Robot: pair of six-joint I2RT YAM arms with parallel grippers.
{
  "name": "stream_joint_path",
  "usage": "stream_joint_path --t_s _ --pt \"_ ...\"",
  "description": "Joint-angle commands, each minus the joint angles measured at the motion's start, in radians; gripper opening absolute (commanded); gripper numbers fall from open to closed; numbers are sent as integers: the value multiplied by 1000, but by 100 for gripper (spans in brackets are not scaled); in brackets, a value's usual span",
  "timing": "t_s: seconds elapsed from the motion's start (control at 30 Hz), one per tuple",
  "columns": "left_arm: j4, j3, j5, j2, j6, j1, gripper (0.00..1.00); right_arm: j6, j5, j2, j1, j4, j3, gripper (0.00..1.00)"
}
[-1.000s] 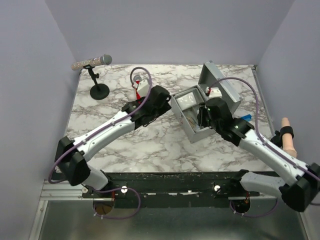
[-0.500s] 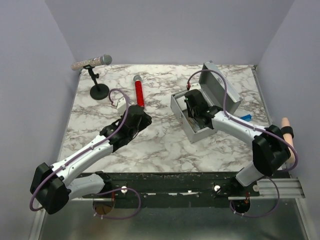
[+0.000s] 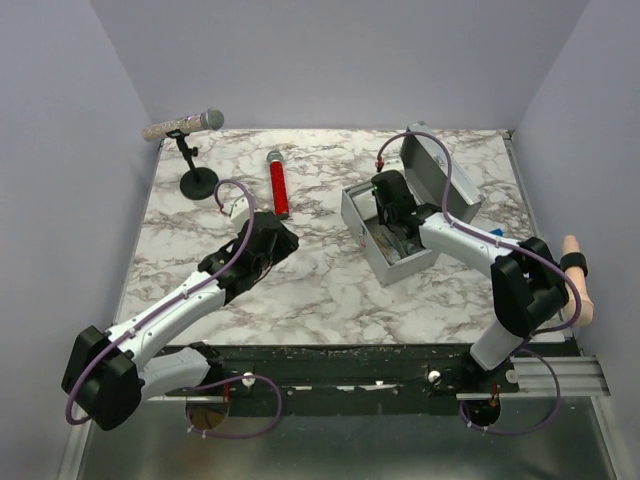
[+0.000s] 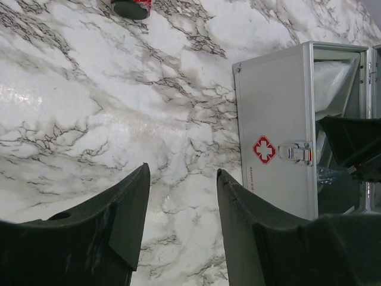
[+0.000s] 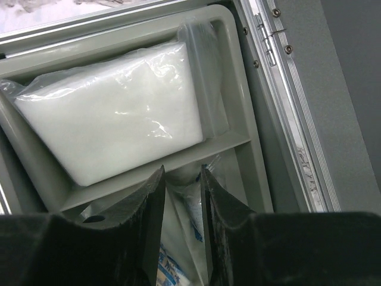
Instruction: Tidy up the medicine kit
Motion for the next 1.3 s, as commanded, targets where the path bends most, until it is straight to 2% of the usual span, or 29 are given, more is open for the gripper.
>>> stream_joint_path --t_s 0.0,0.17,0.43,0.53,0.63,0.8,0.83,1.27 --pt "34 -14 39 12 5 7 57 11 -2 3 -14 37 -23 37" --pt "40 -15 46 23 5 7 57 17 -62 -46 -14 86 -92 38" --pt "46 -17 60 41 -5 6 57 14 -75 -17 -14 98 -112 37" --pt "43 -17 62 43 -5 7 57 17 -71 0 -14 100 -98 31" --pt "45 -15 62 41 -2 6 57 19 -71 -3 -14 98 -90 20" --pt "51 -17 68 46 -2 6 57 14 -75 -12 -14 95 -89 8" --pt "49 -17 71 47 -2 7 57 14 -75 -16 -15 95 -92 2" --pt "63 -24 88 52 -9 6 57 26 -77 -243 -14 78 -121 1"
